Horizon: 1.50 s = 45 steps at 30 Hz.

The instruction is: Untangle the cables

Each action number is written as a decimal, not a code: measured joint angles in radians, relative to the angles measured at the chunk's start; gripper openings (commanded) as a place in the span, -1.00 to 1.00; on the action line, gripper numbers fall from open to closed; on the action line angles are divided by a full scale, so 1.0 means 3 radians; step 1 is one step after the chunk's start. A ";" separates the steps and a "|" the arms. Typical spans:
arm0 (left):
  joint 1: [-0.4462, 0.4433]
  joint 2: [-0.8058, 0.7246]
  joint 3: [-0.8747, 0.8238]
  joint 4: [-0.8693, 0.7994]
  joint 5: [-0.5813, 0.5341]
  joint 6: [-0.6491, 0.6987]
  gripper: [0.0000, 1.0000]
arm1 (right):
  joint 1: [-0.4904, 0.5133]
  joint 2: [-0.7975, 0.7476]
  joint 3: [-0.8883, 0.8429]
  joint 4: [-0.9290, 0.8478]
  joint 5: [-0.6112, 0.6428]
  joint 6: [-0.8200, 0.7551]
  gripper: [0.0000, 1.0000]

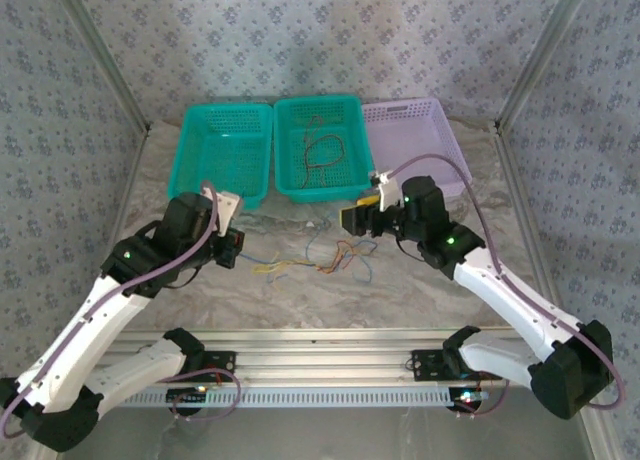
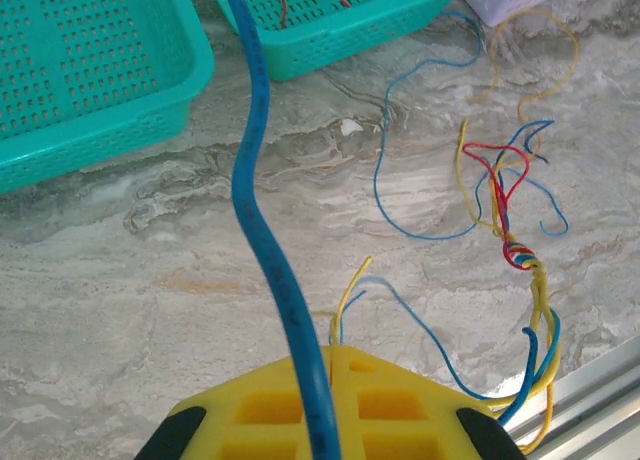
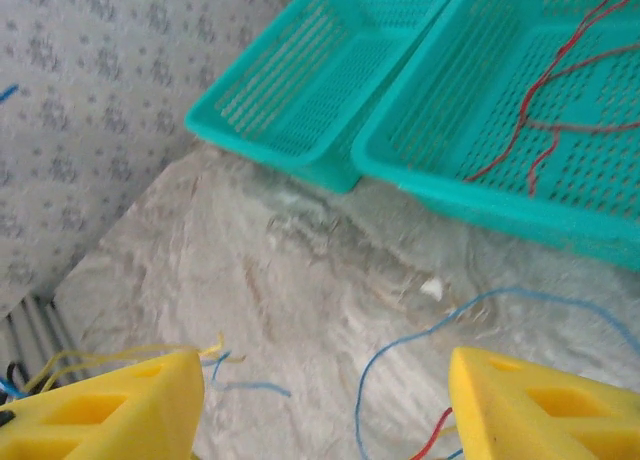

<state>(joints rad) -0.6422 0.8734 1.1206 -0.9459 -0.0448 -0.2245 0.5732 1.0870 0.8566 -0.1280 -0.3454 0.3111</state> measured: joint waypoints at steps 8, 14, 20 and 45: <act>-0.0295 0.0052 0.0000 0.0014 -0.0086 0.0114 -1.00 | 0.0084 0.0300 -0.0412 -0.0258 -0.0212 0.0034 0.31; -0.0464 0.0053 0.0000 0.0017 -0.0117 0.0181 -1.00 | 0.0120 0.0418 -0.0496 -0.0496 0.0083 -0.0042 0.28; -0.0624 0.0102 0.0000 0.0010 -0.0210 0.0238 -1.00 | 0.0144 0.0623 -0.0491 -0.0526 0.0367 -0.0066 0.24; -0.1083 0.0337 0.0001 -0.0075 -0.0853 0.0350 -1.00 | 0.0351 0.1389 -0.0125 -0.0435 0.0413 -0.0031 0.04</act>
<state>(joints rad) -0.9672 0.9745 1.1210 -0.9684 -0.3008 -0.1196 0.6785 1.5036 0.8192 -0.2584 -0.2214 0.3019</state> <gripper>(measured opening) 0.052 0.526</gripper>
